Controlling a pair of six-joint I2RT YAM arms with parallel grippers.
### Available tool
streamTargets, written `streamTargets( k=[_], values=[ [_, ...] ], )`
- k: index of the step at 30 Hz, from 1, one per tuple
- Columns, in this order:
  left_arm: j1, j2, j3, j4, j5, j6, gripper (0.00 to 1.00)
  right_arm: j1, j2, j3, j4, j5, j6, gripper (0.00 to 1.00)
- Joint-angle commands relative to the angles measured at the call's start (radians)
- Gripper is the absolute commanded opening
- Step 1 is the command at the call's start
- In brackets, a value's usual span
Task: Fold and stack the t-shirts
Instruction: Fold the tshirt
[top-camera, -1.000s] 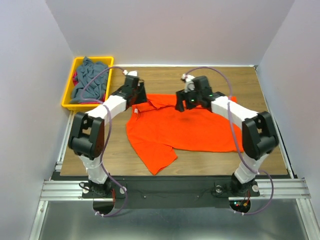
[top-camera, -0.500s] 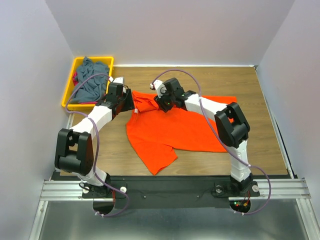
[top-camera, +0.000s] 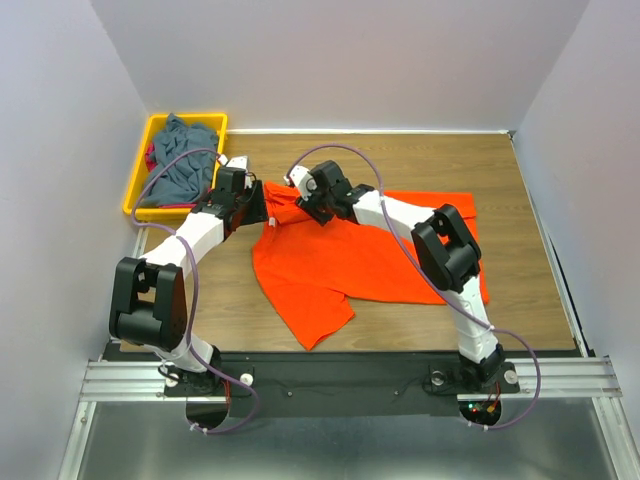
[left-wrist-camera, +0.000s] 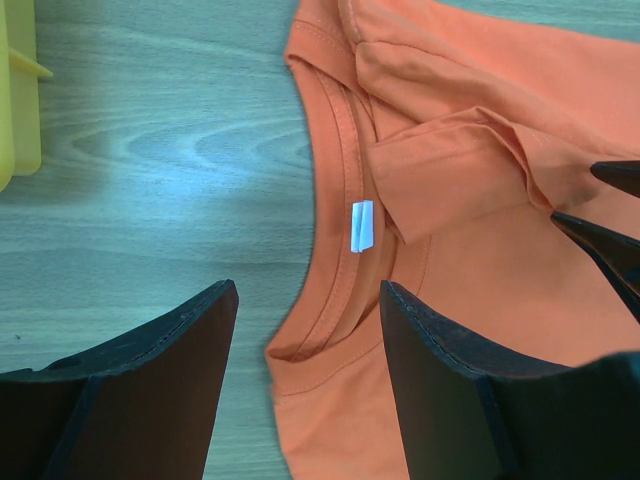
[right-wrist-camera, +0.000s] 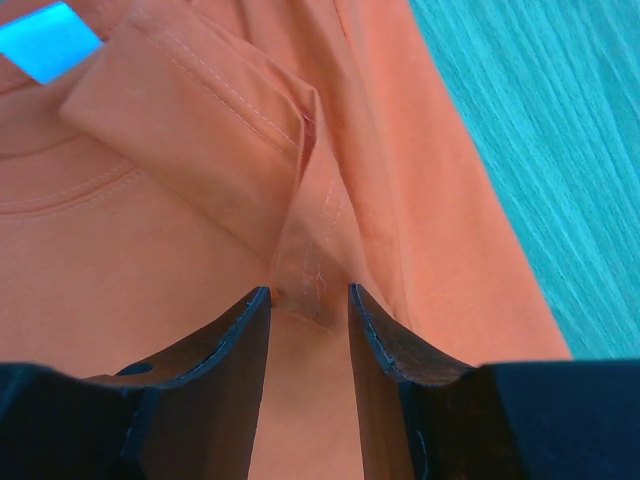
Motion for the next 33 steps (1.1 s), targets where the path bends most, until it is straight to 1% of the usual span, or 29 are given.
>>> streamTargets(
  k=[1, 6, 7, 10, 11, 13, 14, 17, 18, 19, 20, 22, 33],
  values=[
    [0.006, -0.029, -0.003, 0.021, -0.006, 0.02, 0.7, 0.012, 0.016, 0.043, 0.03, 0.052, -0.019, 0.43],
    [0.006, -0.029, -0.003, 0.021, -0.002, 0.02, 0.7, 0.024, 0.03, 0.049, 0.035, 0.055, -0.027, 0.43],
    [0.006, -0.029, -0.003, 0.021, -0.002, 0.02, 0.7, 0.024, 0.033, 0.052, 0.033, 0.081, -0.027, 0.43],
    [0.006, -0.029, -0.004, 0.021, -0.002, 0.022, 0.7, 0.027, 0.038, 0.055, 0.041, 0.09, -0.026, 0.42],
    [0.006, -0.029, -0.004, 0.021, -0.002, 0.022, 0.7, 0.028, 0.041, 0.058, 0.042, 0.099, -0.026, 0.37],
    [0.006, -0.029, -0.004, 0.021, -0.002, 0.022, 0.7, 0.028, 0.044, 0.061, 0.044, 0.107, -0.029, 0.3],
    [0.006, -0.03, -0.004, 0.021, -0.002, 0.022, 0.7, 0.028, 0.048, 0.063, 0.044, 0.112, -0.029, 0.22],
    [0.006, -0.027, -0.004, 0.021, -0.002, 0.023, 0.7, 0.03, 0.054, 0.061, 0.044, 0.121, -0.03, 0.13],
    [0.006, -0.027, -0.006, 0.021, -0.002, 0.023, 0.7, 0.03, 0.053, 0.061, 0.044, 0.123, -0.03, 0.13],
    [0.006, -0.027, -0.004, 0.021, 0.0, 0.023, 0.7, 0.03, 0.054, 0.06, 0.045, 0.124, -0.029, 0.1],
    [0.006, -0.029, -0.006, 0.021, 0.0, 0.023, 0.7, 0.03, 0.054, 0.058, 0.045, 0.129, -0.029, 0.05],
    [0.006, -0.029, -0.004, 0.021, 0.0, 0.025, 0.7, 0.03, 0.042, 0.052, 0.045, 0.13, -0.029, 0.01],
    [0.006, -0.023, -0.003, 0.019, 0.0, 0.028, 0.7, 0.031, -0.102, -0.052, 0.044, 0.097, -0.023, 0.01]
  ],
)
